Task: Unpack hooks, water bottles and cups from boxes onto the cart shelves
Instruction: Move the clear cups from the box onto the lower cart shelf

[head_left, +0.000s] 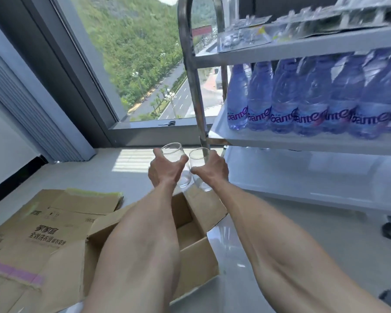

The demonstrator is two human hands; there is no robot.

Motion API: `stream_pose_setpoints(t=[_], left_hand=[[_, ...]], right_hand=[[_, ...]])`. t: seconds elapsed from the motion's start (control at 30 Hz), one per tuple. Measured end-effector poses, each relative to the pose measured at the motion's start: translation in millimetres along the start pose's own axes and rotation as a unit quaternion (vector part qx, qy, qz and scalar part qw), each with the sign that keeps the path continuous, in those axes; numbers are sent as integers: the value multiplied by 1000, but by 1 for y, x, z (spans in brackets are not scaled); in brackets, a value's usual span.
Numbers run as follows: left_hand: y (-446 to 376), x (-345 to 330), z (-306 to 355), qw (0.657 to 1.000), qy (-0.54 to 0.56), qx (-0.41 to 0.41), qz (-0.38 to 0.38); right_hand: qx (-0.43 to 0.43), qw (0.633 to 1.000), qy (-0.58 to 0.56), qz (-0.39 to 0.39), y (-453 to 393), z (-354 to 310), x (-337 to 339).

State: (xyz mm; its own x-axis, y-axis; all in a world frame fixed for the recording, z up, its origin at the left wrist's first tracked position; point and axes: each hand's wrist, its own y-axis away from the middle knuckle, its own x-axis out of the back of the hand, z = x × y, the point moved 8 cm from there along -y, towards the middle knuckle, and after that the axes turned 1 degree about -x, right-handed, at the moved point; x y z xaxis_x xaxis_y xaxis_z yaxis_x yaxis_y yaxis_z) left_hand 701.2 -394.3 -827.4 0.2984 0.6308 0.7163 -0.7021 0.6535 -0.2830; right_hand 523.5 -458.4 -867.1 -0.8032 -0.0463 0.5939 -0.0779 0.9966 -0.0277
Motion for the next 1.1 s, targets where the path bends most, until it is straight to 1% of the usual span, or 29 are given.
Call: stream_pose_setpoints(t=[0.1, 0.2, 0.33, 0.43, 0.53, 0.7, 0.77, 0.87, 0.93, 1.03, 1.1], left_hand=[[15, -24, 46, 999, 20, -41, -21], [42, -68, 78, 995, 22, -72, -71], [85, -141, 89, 986, 53, -50, -153], [100, -190, 94, 980, 80, -37, -179], [86, -229, 104, 979, 107, -56, -165], [61, -284, 105, 985, 94, -85, -121], [49, -302, 105, 985, 115, -90, -93], [34, -322, 110, 985, 129, -95, -72], [31, -332, 112, 980, 148, -114, -72], [35, -344, 103, 960, 233, -138, -70], [41, -356, 92, 954, 249, -148, -76]], right_hand=[[-10, 999, 0, 41, -9, 24, 39], [-43, 997, 21, 57, -17, 65, 69], [-89, 990, 27, 103, -22, 129, 92], [-99, 984, 15, 147, -35, 165, 97], [-73, 979, 2, 190, -67, 184, 96], [-51, 968, 6, 245, -103, 222, 77], [-17, 965, 6, 262, -116, 230, 67], [-2, 956, -34, 291, -136, 241, 61], [-6, 948, -46, 313, -142, 251, 58], [17, 946, -23, 324, -146, 260, 48], [22, 943, -5, 332, -148, 265, 41]])
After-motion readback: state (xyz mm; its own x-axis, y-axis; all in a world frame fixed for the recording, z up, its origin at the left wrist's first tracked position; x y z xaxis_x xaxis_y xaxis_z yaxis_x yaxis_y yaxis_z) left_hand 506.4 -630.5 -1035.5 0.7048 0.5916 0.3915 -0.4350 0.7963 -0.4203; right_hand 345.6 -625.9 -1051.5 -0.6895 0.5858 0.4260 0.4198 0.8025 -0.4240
